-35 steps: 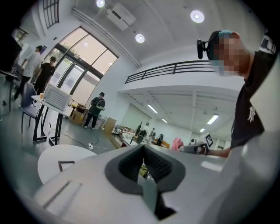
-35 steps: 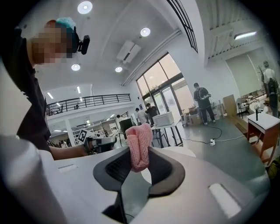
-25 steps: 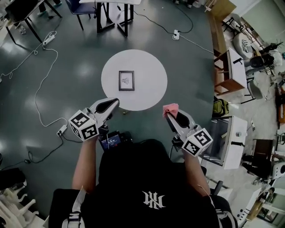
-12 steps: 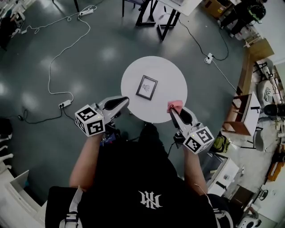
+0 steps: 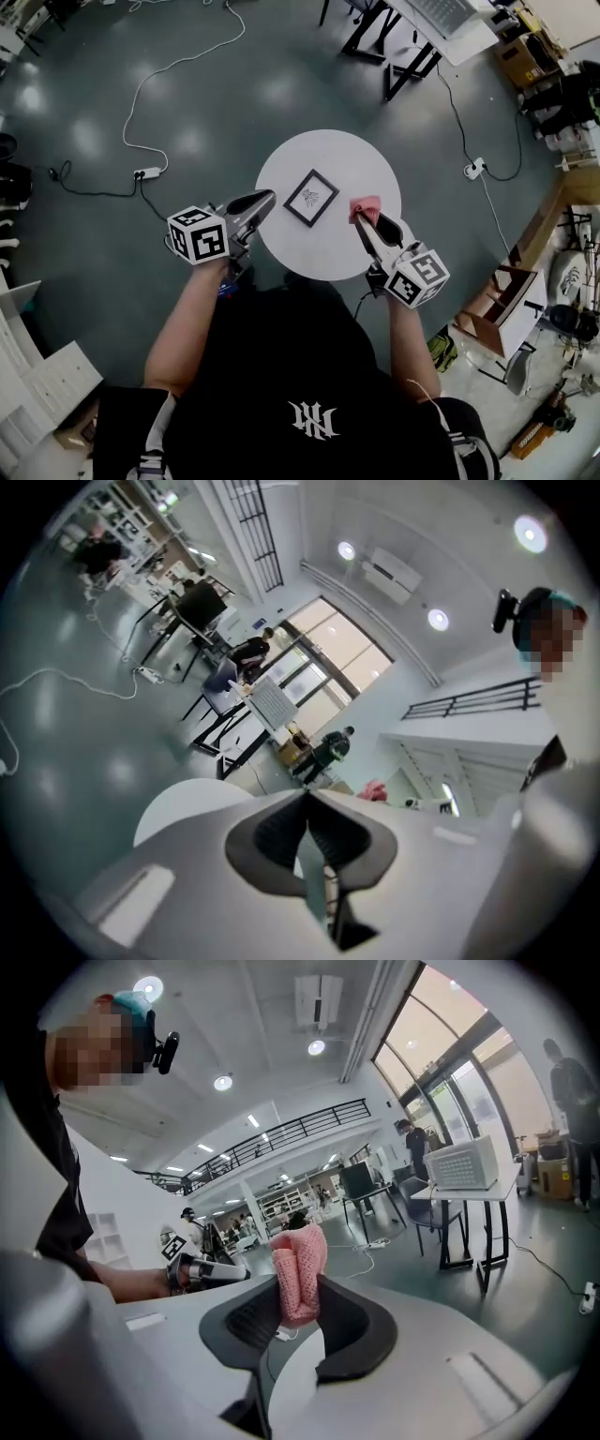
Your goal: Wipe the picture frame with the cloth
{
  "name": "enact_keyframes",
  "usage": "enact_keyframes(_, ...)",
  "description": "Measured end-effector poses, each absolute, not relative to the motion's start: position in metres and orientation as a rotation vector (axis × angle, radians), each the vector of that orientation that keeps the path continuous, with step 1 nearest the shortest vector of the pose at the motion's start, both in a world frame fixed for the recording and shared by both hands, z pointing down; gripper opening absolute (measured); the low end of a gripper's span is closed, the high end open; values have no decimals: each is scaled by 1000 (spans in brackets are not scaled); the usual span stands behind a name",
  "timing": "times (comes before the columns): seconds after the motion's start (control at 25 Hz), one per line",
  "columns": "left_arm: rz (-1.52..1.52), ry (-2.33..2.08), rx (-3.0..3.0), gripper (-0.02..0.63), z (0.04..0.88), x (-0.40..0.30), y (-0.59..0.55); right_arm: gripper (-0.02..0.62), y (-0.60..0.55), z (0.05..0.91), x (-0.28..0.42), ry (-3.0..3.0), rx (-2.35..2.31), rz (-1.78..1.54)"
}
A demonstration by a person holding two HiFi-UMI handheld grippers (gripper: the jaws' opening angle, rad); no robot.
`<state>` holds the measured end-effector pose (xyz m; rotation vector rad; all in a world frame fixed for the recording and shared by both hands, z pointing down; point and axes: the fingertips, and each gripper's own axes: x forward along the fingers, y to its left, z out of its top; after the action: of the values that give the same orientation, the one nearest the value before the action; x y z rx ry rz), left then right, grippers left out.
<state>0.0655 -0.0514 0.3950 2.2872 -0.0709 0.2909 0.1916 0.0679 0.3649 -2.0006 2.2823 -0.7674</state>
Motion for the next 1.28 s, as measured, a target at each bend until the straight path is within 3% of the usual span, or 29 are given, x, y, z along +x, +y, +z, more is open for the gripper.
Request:
enact_keyframes(0.36, 170, -464, 1865, 3, 497, 100, -44, 94, 9, 427, 234, 2644, -1763, -878)
enact_keyframes(0.92, 419, -916, 1690, 25, 643, 54, -38, 94, -45, 556, 163, 3125, -1378, -1067)
enact_keyframes(1.28, 515, -928, 1654, 48, 688, 77, -18, 94, -54, 623, 148, 3192, -1383, -1215)
